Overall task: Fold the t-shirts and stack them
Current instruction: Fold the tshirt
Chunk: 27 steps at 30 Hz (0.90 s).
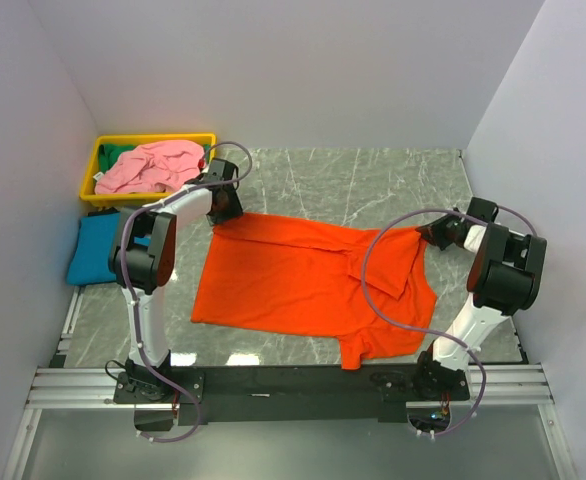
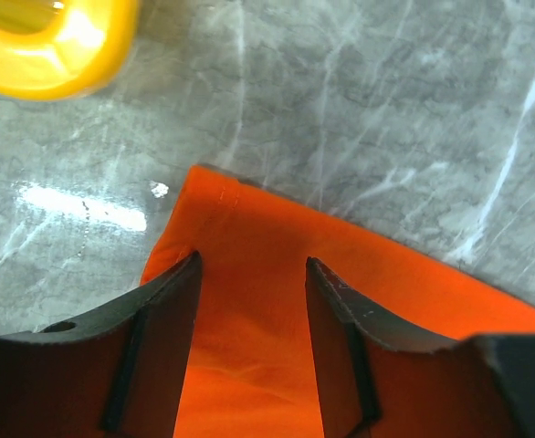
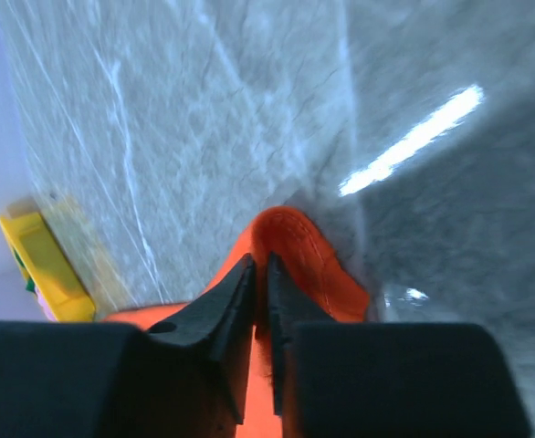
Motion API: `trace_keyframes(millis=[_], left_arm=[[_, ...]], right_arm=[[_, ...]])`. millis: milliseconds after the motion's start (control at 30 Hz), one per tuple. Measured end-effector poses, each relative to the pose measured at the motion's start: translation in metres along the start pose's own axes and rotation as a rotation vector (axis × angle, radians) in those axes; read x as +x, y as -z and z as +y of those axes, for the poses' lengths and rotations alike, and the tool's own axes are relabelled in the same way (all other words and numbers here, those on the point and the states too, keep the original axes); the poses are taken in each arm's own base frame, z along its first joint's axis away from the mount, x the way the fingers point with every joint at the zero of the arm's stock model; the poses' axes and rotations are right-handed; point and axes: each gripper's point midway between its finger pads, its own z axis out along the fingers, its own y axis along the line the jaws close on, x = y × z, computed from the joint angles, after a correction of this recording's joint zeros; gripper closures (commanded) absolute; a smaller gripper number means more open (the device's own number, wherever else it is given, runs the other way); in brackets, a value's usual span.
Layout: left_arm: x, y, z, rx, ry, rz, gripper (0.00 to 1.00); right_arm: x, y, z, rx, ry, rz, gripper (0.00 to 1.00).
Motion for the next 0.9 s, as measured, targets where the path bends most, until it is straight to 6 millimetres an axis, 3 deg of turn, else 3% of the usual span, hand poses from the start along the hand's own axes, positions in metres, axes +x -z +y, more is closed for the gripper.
trace_keyframes(millis=[100, 567, 700, 900], left_arm=[[-0.001, 0.000, 0.002, -0.007, 0.029, 0.001, 0.44], [-0.003, -0.001, 0.005, -0.033, 0.077, -0.007, 0.43], [-0.003, -0.001, 0.005, -0.034, 0.087, -0.009, 0.38], [-0.005, -0.001, 0.001, -0.019, 0.096, -0.011, 0.23]], right_arm=[[-0.008, 0.002, -0.005, 0.007, -0.019, -0.020, 0.89], [-0.014, 0.012, -0.030, 0.055, -0.068, -0.064, 0.88], [-0.014, 0.018, -0.030, 0.052, -0.067, -0.075, 0.82], [-0.014, 0.018, -0.030, 0.053, -0.047, -0.071, 0.67]])
